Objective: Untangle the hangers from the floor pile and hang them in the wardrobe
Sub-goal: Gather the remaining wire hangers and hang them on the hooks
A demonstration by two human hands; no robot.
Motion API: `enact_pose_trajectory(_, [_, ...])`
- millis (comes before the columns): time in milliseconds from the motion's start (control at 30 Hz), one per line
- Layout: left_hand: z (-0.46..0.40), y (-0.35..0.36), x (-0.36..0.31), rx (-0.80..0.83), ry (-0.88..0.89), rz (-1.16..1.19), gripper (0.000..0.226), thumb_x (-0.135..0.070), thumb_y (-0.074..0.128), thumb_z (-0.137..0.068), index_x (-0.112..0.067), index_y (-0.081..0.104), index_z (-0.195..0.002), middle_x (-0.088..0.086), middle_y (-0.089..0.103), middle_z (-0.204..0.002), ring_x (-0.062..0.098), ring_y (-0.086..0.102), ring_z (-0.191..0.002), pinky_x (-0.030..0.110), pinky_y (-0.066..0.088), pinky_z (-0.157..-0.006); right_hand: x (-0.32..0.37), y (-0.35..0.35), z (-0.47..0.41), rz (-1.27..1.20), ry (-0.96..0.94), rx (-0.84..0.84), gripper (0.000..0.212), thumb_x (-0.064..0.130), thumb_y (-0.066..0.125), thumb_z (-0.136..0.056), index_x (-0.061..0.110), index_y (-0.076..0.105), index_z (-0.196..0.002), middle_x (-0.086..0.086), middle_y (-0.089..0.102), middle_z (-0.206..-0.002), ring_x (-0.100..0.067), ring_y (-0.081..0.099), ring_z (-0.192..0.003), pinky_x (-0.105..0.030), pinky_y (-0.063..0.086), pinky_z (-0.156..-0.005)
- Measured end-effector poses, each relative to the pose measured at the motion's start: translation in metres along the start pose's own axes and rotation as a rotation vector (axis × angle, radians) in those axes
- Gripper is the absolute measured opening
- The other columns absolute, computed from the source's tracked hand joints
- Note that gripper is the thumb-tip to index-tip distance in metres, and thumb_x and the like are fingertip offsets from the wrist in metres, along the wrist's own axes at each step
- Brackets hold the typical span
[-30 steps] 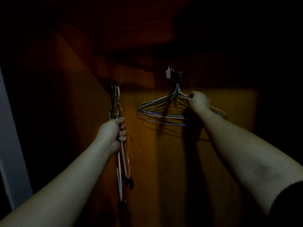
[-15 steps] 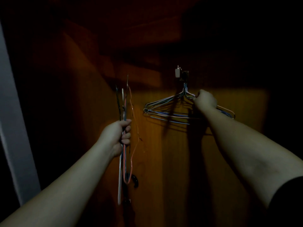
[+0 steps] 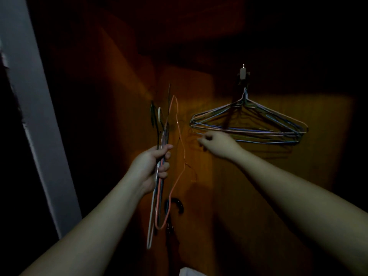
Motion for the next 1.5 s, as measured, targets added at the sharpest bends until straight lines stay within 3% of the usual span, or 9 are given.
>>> enact_pose_trajectory(100, [0.01,-0.005,-0.001,0.031,0.016,0.012,0.015,-0.015,0.046,-0.1,-0.011,0.058,-0.106,-0.003,0.046,-0.067,0.004,0.031,-0.034,0.014,0.022,-0.03,0.011,0.041,0.025,-0.237,0.178,0.329,0.048,0.052,0.042,-0.099,0.015,0.07,-0.09,0.003,0.069,-0.073,-0.009,0.062,-0.059,-0.021,0.043,-0.051])
enact_pose_trajectory(200, [0.019,-0.011,-0.001,0.065,0.03,0.054,0.017,-0.015,0.044,-0.1,-0.009,0.056,-0.11,-0.002,0.044,-0.065,0.004,0.031,-0.034,0.014,0.021,-0.03,0.014,0.078,0.049,-0.473,0.322,0.506,0.058,0.059,0.036,-0.098,0.011,0.067,-0.11,0.001,0.073,-0.087,-0.01,0.067,-0.067,-0.023,0.046,-0.059])
enact_pose_trajectory(267, [0.023,-0.014,0.0,0.083,0.028,0.07,0.019,-0.016,0.044,-0.1,-0.008,0.056,-0.112,-0.003,0.045,-0.064,0.004,0.031,-0.034,0.015,0.022,-0.03,0.013,0.097,0.055,-0.636,0.406,0.465,0.057,0.058,0.041,-0.097,0.011,0.063,-0.119,-0.002,0.074,-0.097,-0.012,0.07,-0.078,-0.026,0.049,-0.067])
enact_pose_trajectory(367, [0.024,-0.02,0.0,0.089,0.029,0.067,0.019,-0.017,0.046,-0.099,-0.01,0.056,-0.113,-0.003,0.047,-0.064,0.005,0.033,-0.035,0.016,0.025,-0.031,0.018,0.114,0.059,-1.04,0.542,0.323,0.04,0.045,0.052,-0.097,0.012,0.059,-0.118,-0.007,0.072,-0.102,-0.015,0.07,-0.08,-0.025,0.049,-0.062])
enact_pose_trajectory(467, [0.028,-0.025,0.0,0.073,0.05,-0.01,0.018,-0.017,0.046,-0.099,-0.011,0.057,-0.112,-0.003,0.048,-0.064,0.008,0.036,-0.038,0.017,0.029,-0.034,0.022,0.118,0.06,-1.355,0.621,0.111,0.022,0.036,0.052,-0.099,0.016,0.059,-0.103,-0.004,0.063,-0.084,-0.016,0.061,-0.07,-0.026,0.048,-0.058])
enact_pose_trajectory(600, [0.035,-0.032,0.007,0.014,0.052,-0.137,0.018,-0.015,0.047,-0.099,-0.01,0.059,-0.112,0.0,0.053,-0.065,0.013,0.05,-0.044,0.022,0.042,-0.041,0.022,0.114,0.063,-1.613,0.652,-0.14,0.032,0.042,0.044,-0.102,0.014,0.06,-0.101,0.003,0.038,-0.063,-0.008,0.035,-0.05,-0.021,0.033,-0.044])
enact_pose_trajectory(733, [0.042,-0.041,0.018,-0.003,0.015,-0.141,0.017,-0.015,0.048,-0.1,-0.01,0.059,-0.112,0.004,0.058,-0.071,0.019,0.059,-0.05,0.027,0.051,-0.044,0.026,0.104,0.068,-1.713,0.596,-0.261,0.039,0.047,0.039,-0.101,0.015,0.059,-0.106,0.007,0.03,-0.055,-0.005,0.026,-0.042,-0.018,0.022,-0.036])
enact_pose_trajectory(900, [0.046,-0.05,0.032,0.016,-0.036,-0.125,0.02,-0.019,0.049,-0.101,-0.012,0.06,-0.115,0.005,0.058,-0.078,0.02,0.06,-0.055,0.033,0.057,-0.053,0.041,0.086,0.07,-1.811,0.473,-0.278,0.036,0.045,0.035,-0.103,0.015,0.053,-0.095,0.008,0.026,-0.05,-0.004,0.022,-0.038,-0.017,0.019,-0.032])
enact_pose_trajectory(1500, [0.065,-0.059,0.067,0.08,-0.143,0.041,0.019,-0.024,0.052,-0.098,-0.007,0.058,-0.106,0.003,0.052,-0.068,0.016,0.051,-0.047,0.029,0.05,-0.047,0.08,0.069,0.109,-1.78,0.348,-0.211,0.037,0.047,0.033,-0.103,0.019,0.046,-0.082,0.008,0.025,-0.051,-0.005,0.018,-0.038,-0.017,0.015,-0.033])
Point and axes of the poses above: each hand's wrist, its own z-axis away from the middle knuckle, its own y-axis out of the palm, x = y × z, the point moved 6 cm from there along -z, towards the middle knuckle
